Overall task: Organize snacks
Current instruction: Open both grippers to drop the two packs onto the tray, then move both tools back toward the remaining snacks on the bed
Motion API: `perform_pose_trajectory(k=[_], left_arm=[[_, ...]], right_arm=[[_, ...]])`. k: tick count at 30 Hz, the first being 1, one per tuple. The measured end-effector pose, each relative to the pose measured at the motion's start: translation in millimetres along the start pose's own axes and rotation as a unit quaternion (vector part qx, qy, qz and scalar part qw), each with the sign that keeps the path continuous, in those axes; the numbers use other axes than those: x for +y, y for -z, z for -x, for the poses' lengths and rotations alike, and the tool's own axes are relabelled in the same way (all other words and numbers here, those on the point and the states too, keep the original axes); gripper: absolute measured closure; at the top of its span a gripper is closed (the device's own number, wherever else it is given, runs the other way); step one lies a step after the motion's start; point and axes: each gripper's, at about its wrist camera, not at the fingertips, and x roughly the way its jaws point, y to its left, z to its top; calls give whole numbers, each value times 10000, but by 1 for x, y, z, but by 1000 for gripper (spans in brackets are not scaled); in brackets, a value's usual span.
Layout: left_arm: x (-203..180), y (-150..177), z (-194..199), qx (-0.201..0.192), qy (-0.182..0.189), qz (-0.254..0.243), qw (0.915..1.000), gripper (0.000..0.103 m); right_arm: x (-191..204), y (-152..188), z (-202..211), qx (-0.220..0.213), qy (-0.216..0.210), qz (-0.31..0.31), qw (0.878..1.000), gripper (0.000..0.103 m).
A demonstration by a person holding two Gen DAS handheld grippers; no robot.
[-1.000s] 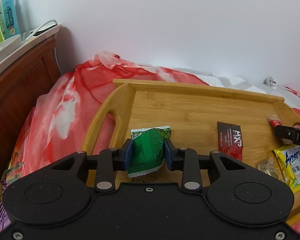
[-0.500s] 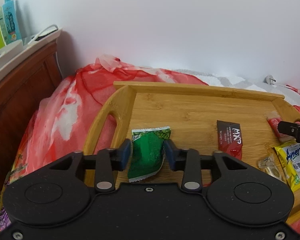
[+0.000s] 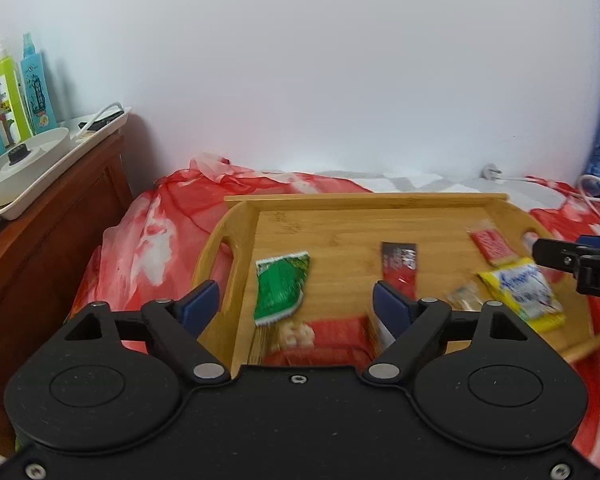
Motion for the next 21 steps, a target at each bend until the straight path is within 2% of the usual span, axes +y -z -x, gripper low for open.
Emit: perform_pose_trajectory(k=[2,12,17,21], left_arm=[[-3,5,14,-55,24,-53,10000,16],[-6,37,65,-116,121,-133,9998,11],[-6,56,81,-45,230,-129,9996,10],[-4,70,90,-16,284,-73,9996,10]], right_arm=[[4,4,14,-82,-62,4,9999,17],[19,35,71,-389,-322,97,9987,10],[23,54,90,-415,-363,155,9984,1],[23,69,102,-388,-367,195,9984,0]])
